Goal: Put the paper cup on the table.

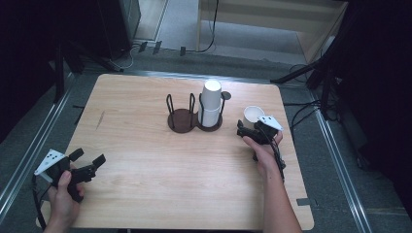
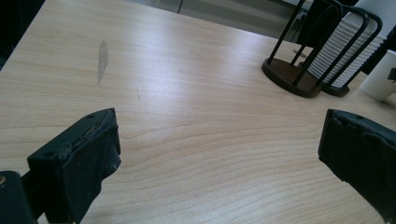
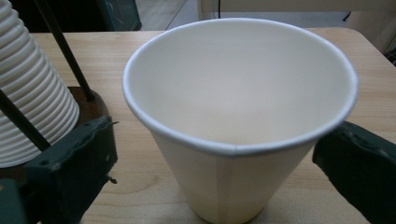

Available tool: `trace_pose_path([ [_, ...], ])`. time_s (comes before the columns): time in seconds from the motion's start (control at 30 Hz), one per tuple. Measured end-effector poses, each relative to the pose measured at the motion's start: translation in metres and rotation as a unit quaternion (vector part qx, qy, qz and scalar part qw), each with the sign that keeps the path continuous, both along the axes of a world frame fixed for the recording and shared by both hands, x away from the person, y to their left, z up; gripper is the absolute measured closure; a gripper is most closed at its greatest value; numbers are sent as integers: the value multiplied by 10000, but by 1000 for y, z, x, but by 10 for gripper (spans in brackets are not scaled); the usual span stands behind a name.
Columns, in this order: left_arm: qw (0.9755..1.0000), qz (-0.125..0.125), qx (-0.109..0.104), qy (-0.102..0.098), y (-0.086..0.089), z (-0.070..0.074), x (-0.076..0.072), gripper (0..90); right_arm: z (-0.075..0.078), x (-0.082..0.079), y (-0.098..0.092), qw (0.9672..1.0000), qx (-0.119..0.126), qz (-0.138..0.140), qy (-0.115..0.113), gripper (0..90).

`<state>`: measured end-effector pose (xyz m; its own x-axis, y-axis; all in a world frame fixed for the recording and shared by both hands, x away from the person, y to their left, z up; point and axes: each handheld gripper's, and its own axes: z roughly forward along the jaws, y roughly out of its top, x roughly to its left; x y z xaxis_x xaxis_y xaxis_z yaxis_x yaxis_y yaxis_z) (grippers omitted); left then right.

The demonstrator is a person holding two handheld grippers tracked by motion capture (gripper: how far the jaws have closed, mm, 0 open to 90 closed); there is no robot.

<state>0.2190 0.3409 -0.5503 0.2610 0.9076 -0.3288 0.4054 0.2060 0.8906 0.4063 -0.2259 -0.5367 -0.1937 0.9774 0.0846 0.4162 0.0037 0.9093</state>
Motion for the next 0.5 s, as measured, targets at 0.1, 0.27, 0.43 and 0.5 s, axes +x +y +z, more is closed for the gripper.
trace_pose_path([
  [0.1,10000,-4,-3,-4,0,0,0,0,1,-3,-2,10000,-42,22,-66,0],
  [0.27,10000,-4,1,0,0,0,0,0,6,-14,-7,9998,-61,104,-169,0],
  [0.43,10000,-13,22,3,0,0,0,0,12,-24,-12,9995,-12,132,-282,0],
  [0.5,10000,-17,19,0,0,0,0,0,14,-29,-14,9994,-43,167,-284,0],
])
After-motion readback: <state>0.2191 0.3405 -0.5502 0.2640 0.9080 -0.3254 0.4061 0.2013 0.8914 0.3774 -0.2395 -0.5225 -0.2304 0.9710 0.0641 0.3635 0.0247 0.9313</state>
